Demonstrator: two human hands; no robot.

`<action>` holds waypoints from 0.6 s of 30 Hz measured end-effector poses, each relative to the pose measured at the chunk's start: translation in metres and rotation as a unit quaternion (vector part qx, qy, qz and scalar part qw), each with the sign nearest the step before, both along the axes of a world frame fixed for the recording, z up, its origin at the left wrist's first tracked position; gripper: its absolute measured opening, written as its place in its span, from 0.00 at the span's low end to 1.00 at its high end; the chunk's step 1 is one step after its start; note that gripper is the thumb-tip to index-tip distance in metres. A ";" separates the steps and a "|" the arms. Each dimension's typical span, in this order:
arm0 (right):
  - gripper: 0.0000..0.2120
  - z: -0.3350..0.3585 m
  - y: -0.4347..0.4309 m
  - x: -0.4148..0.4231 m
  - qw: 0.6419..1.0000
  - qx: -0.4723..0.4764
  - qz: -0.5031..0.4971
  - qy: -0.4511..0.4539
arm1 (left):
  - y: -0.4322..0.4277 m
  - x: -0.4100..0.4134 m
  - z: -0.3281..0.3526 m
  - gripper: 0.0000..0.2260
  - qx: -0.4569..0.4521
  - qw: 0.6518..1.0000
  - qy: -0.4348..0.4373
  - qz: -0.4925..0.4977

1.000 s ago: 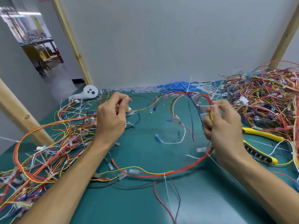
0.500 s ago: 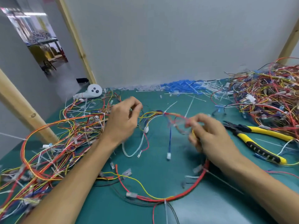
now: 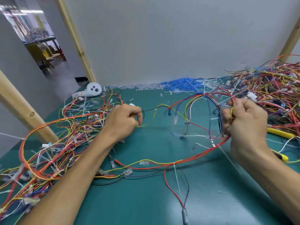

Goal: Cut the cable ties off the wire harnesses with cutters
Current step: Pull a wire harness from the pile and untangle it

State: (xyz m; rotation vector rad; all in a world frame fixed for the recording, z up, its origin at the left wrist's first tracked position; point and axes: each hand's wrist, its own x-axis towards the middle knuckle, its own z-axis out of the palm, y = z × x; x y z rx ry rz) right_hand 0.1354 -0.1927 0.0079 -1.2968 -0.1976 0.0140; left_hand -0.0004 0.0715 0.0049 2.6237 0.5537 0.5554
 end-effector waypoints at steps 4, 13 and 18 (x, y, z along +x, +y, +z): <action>0.18 0.007 -0.004 0.006 0.999 0.018 -0.007 0.032 | 0.004 -0.006 0.007 0.08 0.001 0.998 -0.033 0.053; 0.18 0.004 -0.006 0.006 0.999 -0.028 -0.007 -0.017 | 0.009 -0.012 0.011 0.06 -0.026 0.981 -0.184 0.049; 0.15 -0.007 0.002 0.000 0.982 -0.133 0.089 -0.100 | 0.002 -0.010 0.003 0.13 0.091 0.995 0.028 0.041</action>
